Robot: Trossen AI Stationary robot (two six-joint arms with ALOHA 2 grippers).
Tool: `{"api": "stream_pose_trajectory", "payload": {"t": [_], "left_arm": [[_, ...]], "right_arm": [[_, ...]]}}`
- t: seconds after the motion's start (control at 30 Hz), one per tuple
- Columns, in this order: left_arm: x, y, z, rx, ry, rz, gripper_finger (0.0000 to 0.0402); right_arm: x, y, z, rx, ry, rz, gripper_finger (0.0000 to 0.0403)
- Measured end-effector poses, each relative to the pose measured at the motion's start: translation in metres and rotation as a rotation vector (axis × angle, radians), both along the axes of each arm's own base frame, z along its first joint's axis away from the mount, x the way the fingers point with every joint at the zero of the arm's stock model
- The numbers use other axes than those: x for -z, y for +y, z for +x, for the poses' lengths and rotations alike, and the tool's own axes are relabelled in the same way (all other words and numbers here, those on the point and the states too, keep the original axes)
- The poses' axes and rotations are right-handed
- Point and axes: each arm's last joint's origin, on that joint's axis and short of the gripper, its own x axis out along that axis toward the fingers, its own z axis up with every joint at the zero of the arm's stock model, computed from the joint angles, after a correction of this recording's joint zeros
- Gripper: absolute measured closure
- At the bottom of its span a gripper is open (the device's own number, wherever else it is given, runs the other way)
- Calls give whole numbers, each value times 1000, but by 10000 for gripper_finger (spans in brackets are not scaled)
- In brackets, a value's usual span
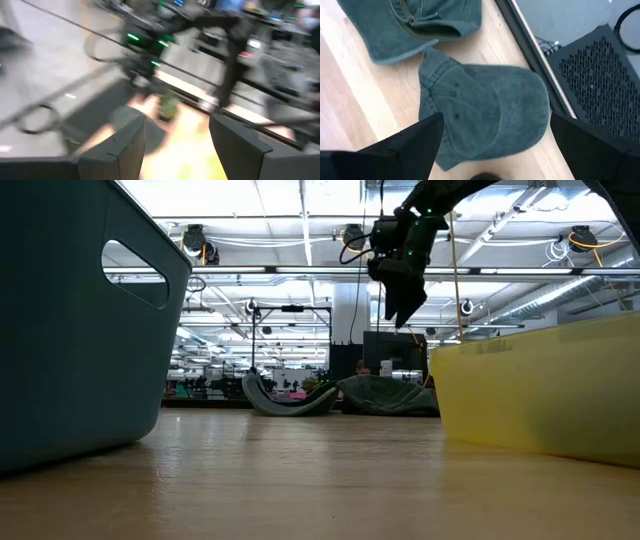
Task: Pick & Place hat
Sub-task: Put the right gray cap into the yellow bin
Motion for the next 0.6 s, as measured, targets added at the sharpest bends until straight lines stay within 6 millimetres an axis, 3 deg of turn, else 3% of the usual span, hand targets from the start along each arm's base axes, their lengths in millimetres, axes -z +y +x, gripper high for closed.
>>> {"api": "stream_pose_trajectory", "payload": {"t": [0.17,0.43,0.6], "left_arm": [[7,-5,-28,-163,-27,108,176],[33,-8,-55,-171,-28,118,176],[44,-9,-60,-173,-62,111,176]], "right_arm": [[3,-3,1,12,-15,-9,46],[12,-4,2,13,-21,-14,46],[28,-5,3,17,-21,-12,46]]}}
